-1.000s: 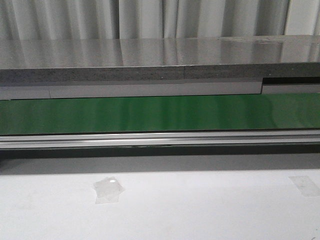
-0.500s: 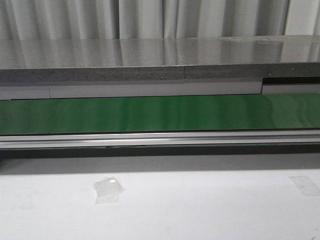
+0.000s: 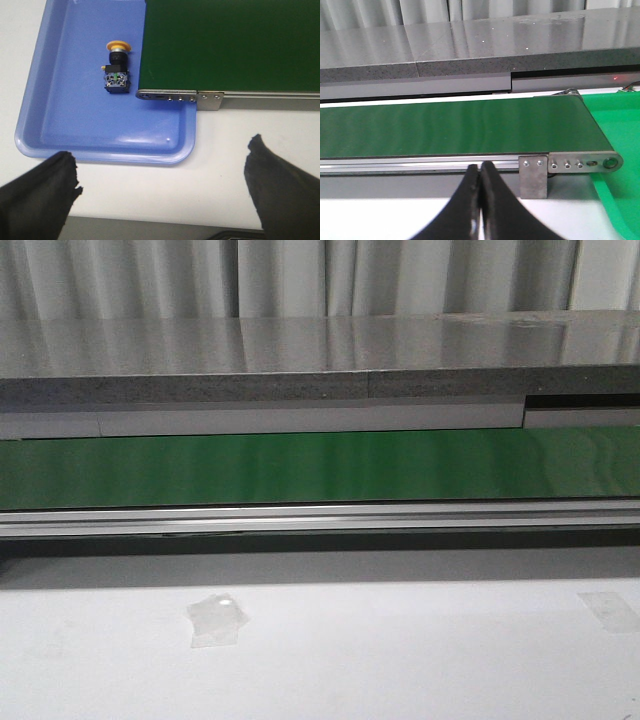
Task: Move button from left to right
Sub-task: 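Close the left gripper on the black body of the yellow push button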
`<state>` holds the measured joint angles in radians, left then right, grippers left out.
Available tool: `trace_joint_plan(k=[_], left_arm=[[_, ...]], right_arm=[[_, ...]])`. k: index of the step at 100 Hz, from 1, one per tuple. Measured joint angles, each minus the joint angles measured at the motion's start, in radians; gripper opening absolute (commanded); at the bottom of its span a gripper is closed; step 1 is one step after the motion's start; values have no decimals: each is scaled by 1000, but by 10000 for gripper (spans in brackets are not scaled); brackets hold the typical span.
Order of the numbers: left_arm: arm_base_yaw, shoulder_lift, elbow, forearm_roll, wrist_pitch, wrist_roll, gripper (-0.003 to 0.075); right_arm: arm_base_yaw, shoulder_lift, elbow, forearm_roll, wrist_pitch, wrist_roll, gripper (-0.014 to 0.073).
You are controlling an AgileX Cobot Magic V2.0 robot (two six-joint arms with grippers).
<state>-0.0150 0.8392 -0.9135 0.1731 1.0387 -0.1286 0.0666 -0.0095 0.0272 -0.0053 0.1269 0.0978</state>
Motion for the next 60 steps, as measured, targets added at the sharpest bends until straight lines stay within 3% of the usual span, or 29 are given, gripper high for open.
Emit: trace_joint_plan(k=[21,60], left_arm=[[21,31,-14,41,-25,-27,640],[238,356,-167,31,-138,0,640]], right_arm=[[0,0,0,0,0,0,-68],[0,0,0,0,0,0,-68]])
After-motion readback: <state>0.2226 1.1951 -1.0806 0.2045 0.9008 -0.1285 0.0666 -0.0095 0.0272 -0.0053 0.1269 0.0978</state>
